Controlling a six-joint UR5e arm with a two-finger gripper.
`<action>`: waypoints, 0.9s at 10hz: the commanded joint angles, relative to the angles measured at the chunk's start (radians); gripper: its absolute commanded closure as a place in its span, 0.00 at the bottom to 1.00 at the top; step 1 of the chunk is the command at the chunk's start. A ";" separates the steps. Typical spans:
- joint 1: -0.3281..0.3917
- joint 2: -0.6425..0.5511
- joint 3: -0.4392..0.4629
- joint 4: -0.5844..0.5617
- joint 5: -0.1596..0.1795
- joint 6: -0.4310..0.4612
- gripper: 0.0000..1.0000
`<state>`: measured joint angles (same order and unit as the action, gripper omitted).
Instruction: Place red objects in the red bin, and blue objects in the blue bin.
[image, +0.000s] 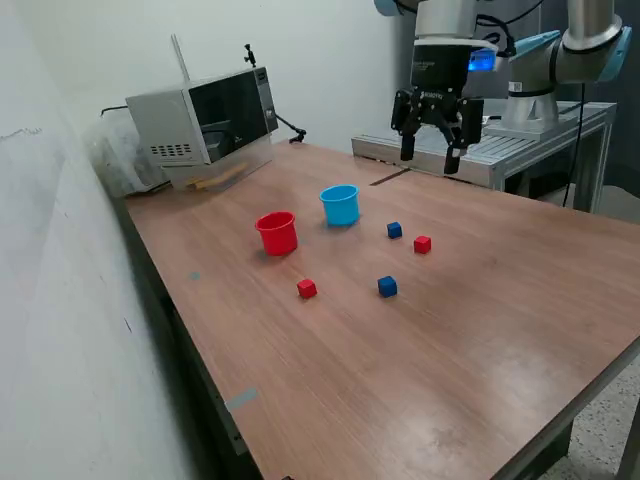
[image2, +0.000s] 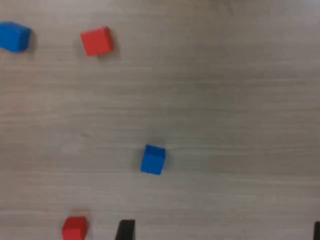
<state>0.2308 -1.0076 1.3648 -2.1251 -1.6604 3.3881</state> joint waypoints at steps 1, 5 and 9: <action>-0.021 0.151 -0.153 -0.003 0.004 -0.083 0.00; -0.105 0.248 -0.246 0.004 0.001 -0.150 0.00; -0.155 0.305 -0.280 0.001 0.001 -0.182 0.00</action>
<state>0.1122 -0.7441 1.1164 -2.1241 -1.6600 3.2255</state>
